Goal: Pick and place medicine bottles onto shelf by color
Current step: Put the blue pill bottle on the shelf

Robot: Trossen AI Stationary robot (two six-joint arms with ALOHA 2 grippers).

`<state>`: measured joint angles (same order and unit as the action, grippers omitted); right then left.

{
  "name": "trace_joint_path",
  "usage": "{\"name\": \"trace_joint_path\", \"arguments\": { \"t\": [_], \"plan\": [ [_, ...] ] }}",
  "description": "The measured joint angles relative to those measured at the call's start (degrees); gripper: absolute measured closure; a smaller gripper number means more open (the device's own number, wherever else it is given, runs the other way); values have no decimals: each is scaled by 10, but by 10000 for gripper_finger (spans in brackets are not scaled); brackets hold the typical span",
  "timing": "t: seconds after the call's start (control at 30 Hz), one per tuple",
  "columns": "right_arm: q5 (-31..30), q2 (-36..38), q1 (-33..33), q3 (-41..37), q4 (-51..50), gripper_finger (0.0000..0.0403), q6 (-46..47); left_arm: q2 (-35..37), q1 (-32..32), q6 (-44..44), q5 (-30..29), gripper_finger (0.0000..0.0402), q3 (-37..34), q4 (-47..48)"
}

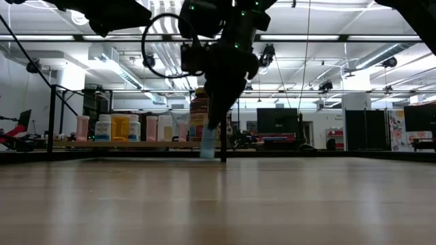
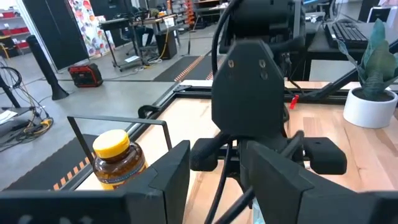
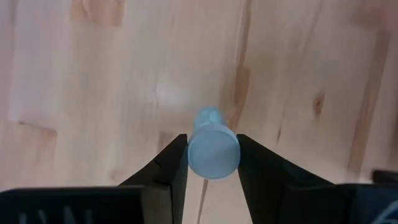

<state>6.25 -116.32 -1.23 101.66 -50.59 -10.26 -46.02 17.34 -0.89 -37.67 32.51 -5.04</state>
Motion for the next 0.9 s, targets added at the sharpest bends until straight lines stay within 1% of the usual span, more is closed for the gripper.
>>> {"name": "trace_joint_path", "arguments": {
  "t": [0.33,0.43,0.73,0.9],
  "plan": [
    [-4,0,0,-16,2,291,7,-6,0,1,-1,260,-1,0],
    [-4,0,0,-16,3,285,8,-7,0,1,-1,260,-1,-1],
    [-4,0,0,-16,6,218,7,-8,0,1,-1,260,-1,0],
    [-4,1,0,-6,-20,195,3,-15,0,1,-1,260,-1,0]
  ]
}}
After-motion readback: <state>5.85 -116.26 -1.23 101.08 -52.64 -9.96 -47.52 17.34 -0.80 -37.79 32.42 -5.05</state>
